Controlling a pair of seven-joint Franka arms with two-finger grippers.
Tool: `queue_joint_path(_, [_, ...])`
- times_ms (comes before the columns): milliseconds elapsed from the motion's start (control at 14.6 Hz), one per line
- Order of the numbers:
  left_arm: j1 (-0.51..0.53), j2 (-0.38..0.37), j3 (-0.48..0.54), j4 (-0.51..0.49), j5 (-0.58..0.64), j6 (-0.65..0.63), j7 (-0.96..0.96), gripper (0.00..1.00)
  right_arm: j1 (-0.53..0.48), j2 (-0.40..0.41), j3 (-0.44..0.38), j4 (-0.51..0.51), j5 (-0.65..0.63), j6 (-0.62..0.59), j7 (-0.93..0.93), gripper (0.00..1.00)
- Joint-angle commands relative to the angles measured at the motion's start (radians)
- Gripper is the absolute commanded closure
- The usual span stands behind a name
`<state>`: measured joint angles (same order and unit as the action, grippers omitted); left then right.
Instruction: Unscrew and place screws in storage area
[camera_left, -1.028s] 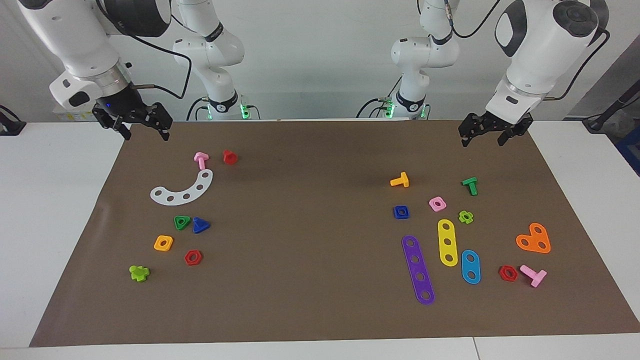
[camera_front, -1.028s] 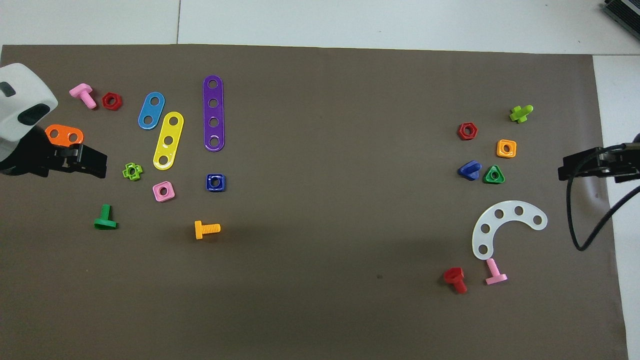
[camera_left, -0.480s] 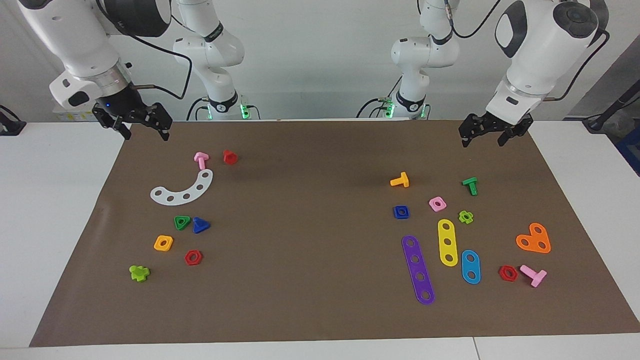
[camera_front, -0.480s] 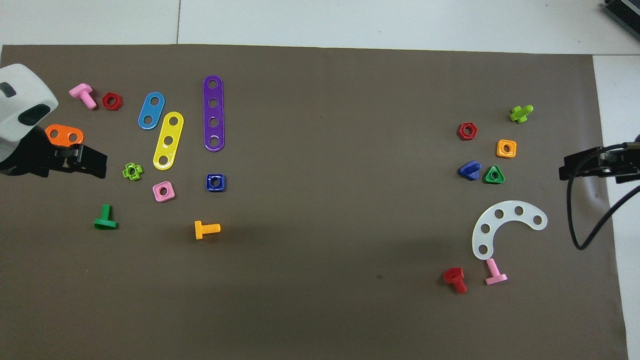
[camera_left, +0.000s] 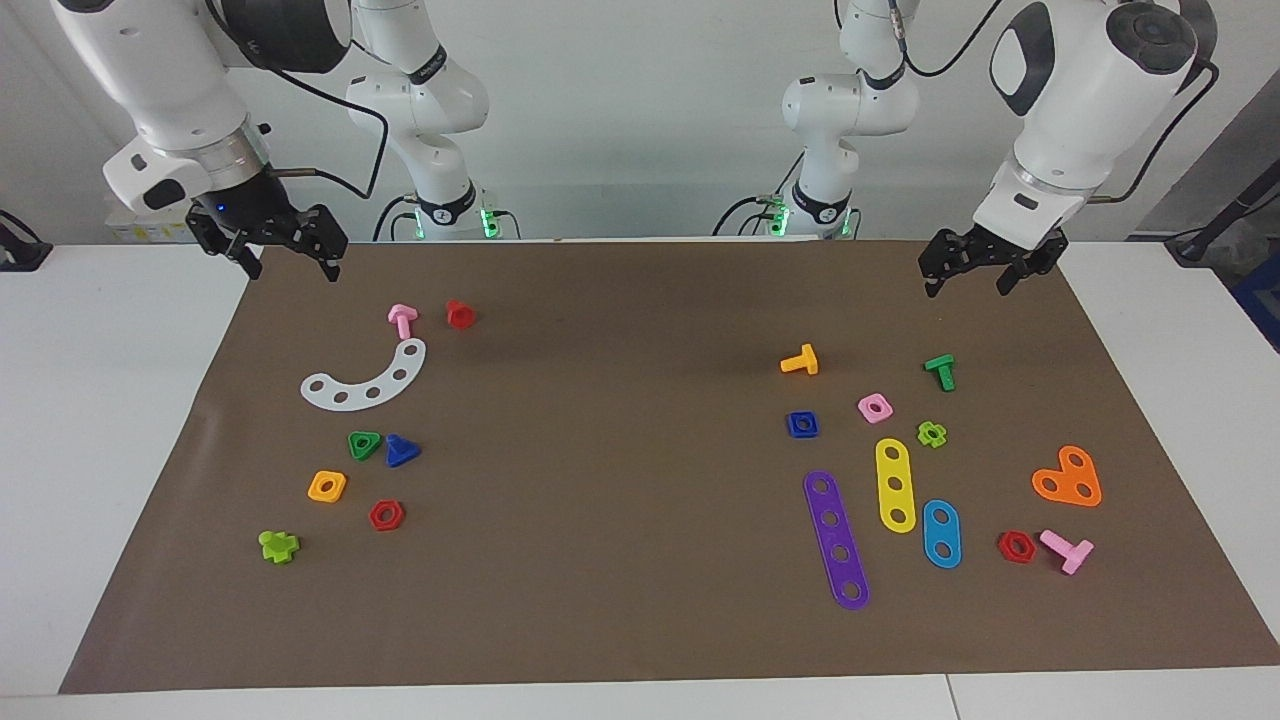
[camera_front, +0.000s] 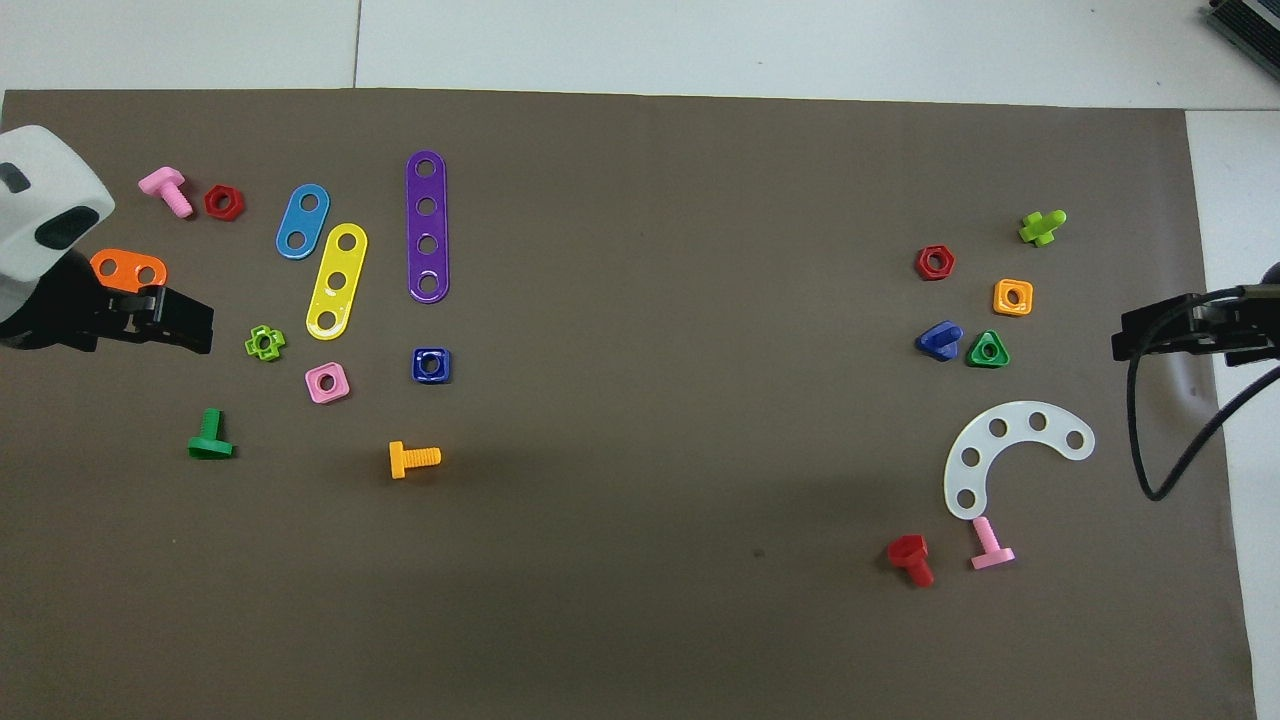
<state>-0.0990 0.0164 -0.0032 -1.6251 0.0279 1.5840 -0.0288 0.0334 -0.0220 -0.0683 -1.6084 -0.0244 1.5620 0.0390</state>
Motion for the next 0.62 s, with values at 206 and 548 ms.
queue_joint_path(206, [0.018, -0.009, 0.002, -0.030, 0.029, 0.077, -0.006, 0.00, -0.006, 0.004, 0.016, 0.008, 0.001, 0.032, 0.081, 0.00])
queue_joint_path(548, [0.031, -0.007, 0.005, -0.033, 0.029, 0.108, -0.007, 0.00, -0.004, 0.002, 0.018, 0.002, 0.001, 0.033, 0.082, 0.00])
